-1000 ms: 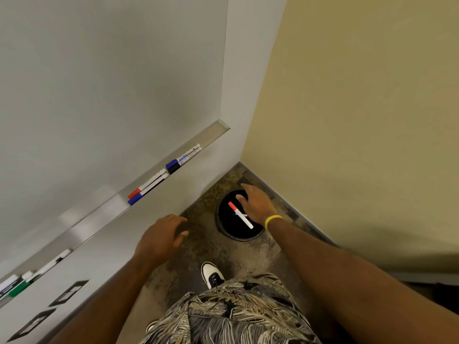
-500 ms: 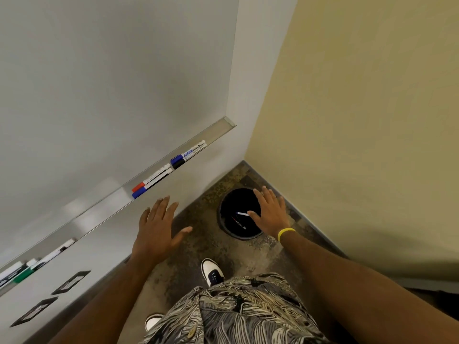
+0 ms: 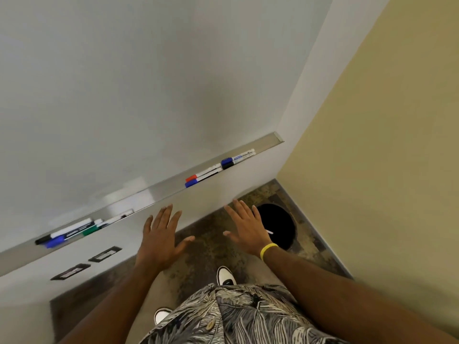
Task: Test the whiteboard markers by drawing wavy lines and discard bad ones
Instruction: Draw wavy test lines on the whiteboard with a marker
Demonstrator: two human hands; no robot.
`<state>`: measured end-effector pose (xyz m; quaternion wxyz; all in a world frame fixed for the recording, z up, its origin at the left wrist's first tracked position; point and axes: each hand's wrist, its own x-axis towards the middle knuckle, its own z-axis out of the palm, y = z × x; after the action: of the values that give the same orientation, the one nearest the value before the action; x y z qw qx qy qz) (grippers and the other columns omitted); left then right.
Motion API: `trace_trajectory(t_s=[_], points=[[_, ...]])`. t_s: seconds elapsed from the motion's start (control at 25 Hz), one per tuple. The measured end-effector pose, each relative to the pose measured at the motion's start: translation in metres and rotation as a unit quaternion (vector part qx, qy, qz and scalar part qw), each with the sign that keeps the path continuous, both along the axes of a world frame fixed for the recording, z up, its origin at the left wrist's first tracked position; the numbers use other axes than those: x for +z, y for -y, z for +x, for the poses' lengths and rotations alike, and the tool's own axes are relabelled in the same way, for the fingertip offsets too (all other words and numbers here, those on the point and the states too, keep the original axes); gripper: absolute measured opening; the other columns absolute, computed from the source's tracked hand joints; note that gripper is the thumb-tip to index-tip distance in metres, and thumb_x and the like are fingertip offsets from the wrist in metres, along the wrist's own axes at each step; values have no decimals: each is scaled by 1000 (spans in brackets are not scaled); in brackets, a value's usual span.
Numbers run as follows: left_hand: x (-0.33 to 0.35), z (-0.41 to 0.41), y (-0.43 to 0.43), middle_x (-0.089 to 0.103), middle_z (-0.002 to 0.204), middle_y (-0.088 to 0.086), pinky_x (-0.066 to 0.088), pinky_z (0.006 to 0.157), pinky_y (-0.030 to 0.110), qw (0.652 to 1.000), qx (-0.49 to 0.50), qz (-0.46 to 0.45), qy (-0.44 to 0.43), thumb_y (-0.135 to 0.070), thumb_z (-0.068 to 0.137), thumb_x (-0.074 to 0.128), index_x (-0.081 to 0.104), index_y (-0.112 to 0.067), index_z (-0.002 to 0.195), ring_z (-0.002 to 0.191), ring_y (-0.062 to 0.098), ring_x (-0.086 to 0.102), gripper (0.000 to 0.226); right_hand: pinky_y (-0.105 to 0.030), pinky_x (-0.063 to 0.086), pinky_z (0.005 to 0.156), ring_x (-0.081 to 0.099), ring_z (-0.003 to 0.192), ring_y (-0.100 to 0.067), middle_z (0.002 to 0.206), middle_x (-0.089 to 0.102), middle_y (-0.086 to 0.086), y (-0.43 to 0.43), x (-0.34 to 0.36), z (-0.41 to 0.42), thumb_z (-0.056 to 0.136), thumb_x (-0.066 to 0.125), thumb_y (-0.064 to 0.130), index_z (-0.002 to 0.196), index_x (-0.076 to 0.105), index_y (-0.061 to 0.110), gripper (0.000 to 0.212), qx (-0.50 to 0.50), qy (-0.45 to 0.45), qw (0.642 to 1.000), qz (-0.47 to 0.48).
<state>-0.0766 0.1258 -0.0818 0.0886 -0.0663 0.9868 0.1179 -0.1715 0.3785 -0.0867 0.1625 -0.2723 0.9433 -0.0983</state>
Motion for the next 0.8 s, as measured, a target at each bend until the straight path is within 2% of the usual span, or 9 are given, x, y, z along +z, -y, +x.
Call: trace_trajectory(t_s=[0.2, 0.36, 0.56, 0.8], points=[[2, 42, 49, 17, 162, 7, 6, 120, 51, 998, 66, -19, 7, -82, 84, 11, 30, -24, 151, 151, 27, 13, 90, -45, -13, 116, -6, 152, -26, 166, -4, -3, 76, 5, 13, 96, 45, 54, 156, 7, 32, 75, 83, -13, 996, -11], [-2, 78, 86, 14, 163, 6, 4, 120, 50, 994, 106, -29, 18, -82, 85, 15, 29, -24, 152, 151, 25, 8, 89, -44, -12, 117, -6, 152, -25, 166, -5, -3, 131, 7, 28, 96, 46, 52, 156, 5, 31, 76, 143, -7, 990, -8], [-4, 114, 120, 5, 164, 4, -4, 119, 47, 988, 150, -32, 10, -86, 78, 0, 20, -26, 154, 151, 22, -2, 99, -45, -9, 120, -4, 153, -24, 166, -1, -3, 189, 6, 48, 97, 47, 49, 156, 7, 30, 74, 198, 15, 980, -4], [-6, 139, 156, 3, 164, 1, -7, 118, 46, 984, 172, -39, 22, -80, 87, 24, 17, -29, 155, 152, 21, -2, 86, -43, 15, 120, 27, 143, -27, 155, 34, -7, 262, 12, 46, 93, 55, 42, 147, 37, 16, 62, 242, -18, 970, -23]])
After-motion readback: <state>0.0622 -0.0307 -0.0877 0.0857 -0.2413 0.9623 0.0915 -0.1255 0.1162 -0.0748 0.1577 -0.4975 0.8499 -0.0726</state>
